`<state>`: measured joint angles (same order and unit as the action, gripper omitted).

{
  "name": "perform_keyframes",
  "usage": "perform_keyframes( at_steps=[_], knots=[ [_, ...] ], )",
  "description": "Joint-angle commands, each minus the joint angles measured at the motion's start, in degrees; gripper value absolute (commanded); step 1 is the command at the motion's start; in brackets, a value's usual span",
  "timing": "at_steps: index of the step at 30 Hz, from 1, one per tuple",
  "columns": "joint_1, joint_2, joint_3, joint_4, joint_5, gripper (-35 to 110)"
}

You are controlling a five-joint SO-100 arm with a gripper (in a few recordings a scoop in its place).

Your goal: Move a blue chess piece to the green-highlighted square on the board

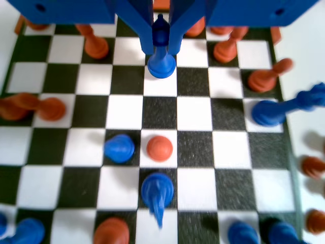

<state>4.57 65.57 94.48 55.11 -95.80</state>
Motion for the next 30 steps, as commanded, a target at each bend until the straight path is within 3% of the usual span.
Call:
perform_keyframes(
  at_steps=[1,16,30],
  knots=[
    [0.88,1.67,0.62,-1.05,-0.79,8],
    [0.35,4.04,0.09,1.23,-1.41,15],
    [-1.49,18.46,-6.24,14.06,-0.53,12]
  ],
)
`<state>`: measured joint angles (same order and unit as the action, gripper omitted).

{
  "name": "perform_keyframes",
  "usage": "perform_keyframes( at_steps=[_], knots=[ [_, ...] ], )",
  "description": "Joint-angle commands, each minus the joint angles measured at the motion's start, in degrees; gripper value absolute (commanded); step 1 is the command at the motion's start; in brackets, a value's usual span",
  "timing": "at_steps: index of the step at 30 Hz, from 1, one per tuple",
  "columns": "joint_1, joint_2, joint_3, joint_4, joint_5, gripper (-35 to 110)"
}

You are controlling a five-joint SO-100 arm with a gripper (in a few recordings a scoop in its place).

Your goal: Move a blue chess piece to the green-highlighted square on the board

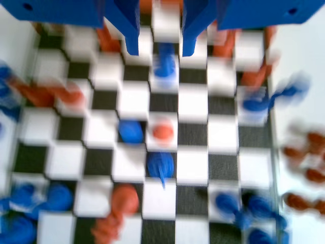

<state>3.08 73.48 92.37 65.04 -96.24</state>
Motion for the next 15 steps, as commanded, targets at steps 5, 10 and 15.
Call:
perform_keyframes(
  at_steps=[5,10,15],
  knots=[
    [-1.14,20.48,-5.62,11.43,0.62,9],
    [-2.2,30.67,-5.8,18.98,0.7,6],
    [-2.2,40.78,-4.92,24.52,-0.09,1]
  ],
)
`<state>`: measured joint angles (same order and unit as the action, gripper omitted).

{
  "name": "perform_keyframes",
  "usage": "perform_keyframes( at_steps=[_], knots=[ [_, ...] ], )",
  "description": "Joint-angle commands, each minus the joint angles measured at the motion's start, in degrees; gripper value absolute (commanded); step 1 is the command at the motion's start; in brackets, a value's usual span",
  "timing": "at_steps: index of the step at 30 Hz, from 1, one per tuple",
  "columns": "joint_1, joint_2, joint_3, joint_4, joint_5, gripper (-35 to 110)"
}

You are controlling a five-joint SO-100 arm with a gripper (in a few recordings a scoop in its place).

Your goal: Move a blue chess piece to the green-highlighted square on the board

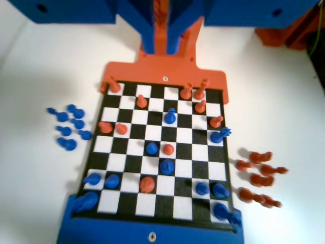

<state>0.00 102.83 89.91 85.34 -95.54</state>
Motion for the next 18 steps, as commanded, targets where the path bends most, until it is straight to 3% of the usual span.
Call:
perform_keyframes(
  at_steps=[1,8,18],
  knots=[
    [1.05,13.36,-2.46,5.27,-0.97,1],
    [1.32,27.25,2.55,10.37,-2.72,1],
    [1.05,48.6,21.27,9.4,-5.45,1]
  ],
)
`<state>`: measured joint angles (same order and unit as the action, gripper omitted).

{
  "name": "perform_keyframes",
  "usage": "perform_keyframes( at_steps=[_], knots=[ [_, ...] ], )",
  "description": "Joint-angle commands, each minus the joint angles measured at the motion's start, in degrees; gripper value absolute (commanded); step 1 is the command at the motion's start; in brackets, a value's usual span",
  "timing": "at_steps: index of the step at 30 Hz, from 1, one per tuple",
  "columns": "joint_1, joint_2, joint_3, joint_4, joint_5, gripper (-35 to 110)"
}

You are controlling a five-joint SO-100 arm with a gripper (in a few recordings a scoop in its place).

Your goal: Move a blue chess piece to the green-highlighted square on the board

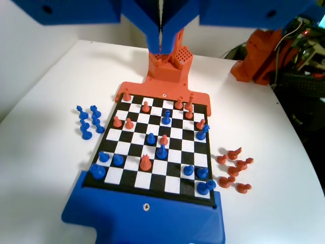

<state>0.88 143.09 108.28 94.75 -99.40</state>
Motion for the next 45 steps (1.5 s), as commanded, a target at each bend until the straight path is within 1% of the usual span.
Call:
perform_keyframes(
  at_steps=[1,9,14,22,45],
  knots=[
    [0.09,9.84,4.04,0.0,-1.67,1],
    [-0.7,19.25,11.07,0.0,-1.85,1],
    [-0.7,25.75,16.35,-2.99,-1.41,1],
    [-0.44,31.46,16.61,-4.48,-1.49,1],
    [0.62,31.9,16.61,-4.66,-1.58,1]
  ],
)
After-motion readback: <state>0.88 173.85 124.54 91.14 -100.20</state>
